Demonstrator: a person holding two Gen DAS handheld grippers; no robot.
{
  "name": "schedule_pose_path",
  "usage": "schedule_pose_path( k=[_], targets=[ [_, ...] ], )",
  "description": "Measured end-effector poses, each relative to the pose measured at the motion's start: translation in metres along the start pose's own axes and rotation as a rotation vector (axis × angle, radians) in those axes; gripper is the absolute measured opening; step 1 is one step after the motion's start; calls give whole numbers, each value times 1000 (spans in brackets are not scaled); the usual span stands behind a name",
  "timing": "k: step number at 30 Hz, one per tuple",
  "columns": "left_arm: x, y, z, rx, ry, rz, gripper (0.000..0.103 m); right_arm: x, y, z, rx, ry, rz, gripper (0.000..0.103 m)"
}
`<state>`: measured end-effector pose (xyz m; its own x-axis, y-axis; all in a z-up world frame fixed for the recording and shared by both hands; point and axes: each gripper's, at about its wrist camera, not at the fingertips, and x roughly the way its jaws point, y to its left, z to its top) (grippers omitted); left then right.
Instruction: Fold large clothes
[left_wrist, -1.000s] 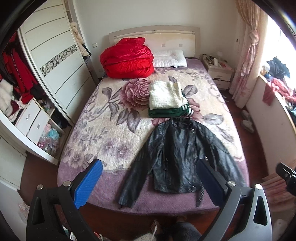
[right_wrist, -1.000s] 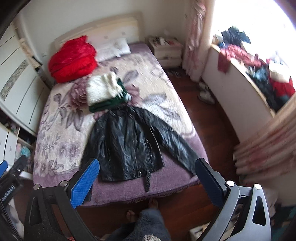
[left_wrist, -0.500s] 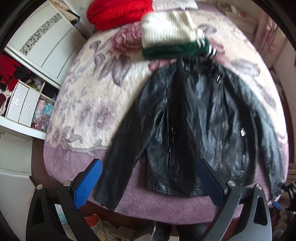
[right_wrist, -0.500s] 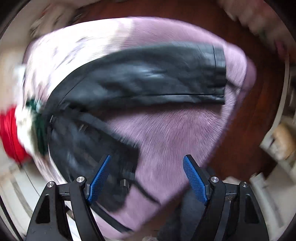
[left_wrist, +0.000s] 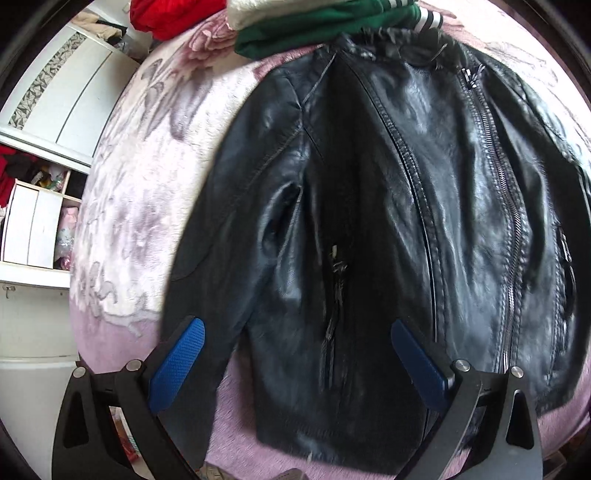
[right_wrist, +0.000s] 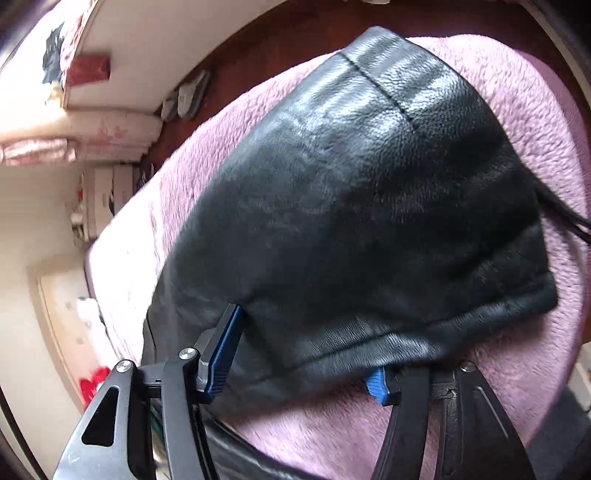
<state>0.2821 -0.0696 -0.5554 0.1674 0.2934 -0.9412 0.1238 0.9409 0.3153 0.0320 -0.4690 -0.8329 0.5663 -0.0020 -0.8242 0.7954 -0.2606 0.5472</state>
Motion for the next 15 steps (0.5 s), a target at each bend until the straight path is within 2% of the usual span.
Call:
schedule_pose_path(
  k=[1, 2, 3, 5, 7, 9, 11, 15],
  targets=[
    [4, -1, 3, -7, 3, -3, 103, 2, 1, -3, 13, -11, 1, 54],
    [6, -2, 5, -13, 4, -6, 103, -1, 1, -8, 35, -42, 2, 16],
    [8, -2, 7, -16, 3, -9, 103, -7, 4, -6, 55, -64, 8, 10],
    [10, -3, 13, -17, -2, -15, 103, -20, 14, 1, 68, -107, 56, 7],
    [10, -5, 17, -4, -13, -23, 103, -30, 38, 12, 9, -153, 50, 6],
    [11, -5, 21, 22, -25, -19, 103, -32, 61, 26, -25, -156, 33, 6],
    [14, -1, 24, 38, -26, -13, 103, -35, 102, 25, -126, -180, -4, 6],
    [15, 21, 28, 12, -36, -8, 103, -47, 203, 8, -368, -218, -8, 6]
  ],
)
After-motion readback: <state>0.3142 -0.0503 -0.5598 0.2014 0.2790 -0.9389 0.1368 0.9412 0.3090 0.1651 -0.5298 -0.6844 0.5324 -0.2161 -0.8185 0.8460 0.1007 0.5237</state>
